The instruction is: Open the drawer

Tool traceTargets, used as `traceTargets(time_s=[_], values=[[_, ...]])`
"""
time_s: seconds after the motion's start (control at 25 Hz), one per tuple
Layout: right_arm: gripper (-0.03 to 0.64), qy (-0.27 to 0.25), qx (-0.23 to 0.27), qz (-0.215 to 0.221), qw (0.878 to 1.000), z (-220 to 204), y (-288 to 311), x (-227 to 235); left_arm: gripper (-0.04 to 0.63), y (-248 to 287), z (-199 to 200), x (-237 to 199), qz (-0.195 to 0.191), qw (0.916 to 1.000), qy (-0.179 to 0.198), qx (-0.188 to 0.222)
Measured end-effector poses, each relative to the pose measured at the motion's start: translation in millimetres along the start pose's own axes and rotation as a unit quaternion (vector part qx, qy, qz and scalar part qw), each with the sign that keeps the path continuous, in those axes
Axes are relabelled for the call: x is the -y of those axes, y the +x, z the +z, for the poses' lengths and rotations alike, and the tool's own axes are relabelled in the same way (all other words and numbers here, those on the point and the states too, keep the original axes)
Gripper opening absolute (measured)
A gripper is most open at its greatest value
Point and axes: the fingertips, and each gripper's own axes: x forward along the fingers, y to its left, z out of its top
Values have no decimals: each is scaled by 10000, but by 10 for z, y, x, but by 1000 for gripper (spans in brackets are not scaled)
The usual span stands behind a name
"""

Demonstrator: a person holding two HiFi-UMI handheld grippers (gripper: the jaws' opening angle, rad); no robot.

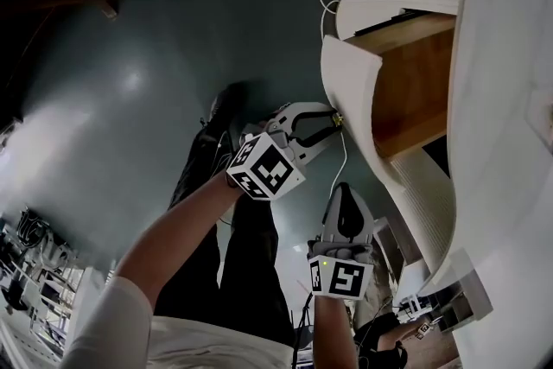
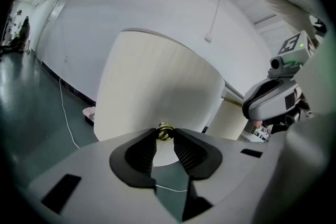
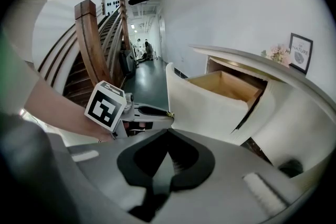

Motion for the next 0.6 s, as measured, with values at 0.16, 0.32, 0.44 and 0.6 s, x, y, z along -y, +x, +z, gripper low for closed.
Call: traceTargets(time_s=[0.16,0.32,0.44,0.6], values=[[11,58,13,23,10000,-24,2,-109,106,-161,-94,5,-45,9999,48,-97],[11,95,29,86,9999,0,5,-159,106,-253,-155,31,-28,9997,-1,-223],[11,125,40,116,9998,20,-5,-215,106,-343,-205,34,16,9995,-48,-318],[11,159,52,77,9998,-10,-32,-264,106,-471,-290,41,56,9989,-87,-452]])
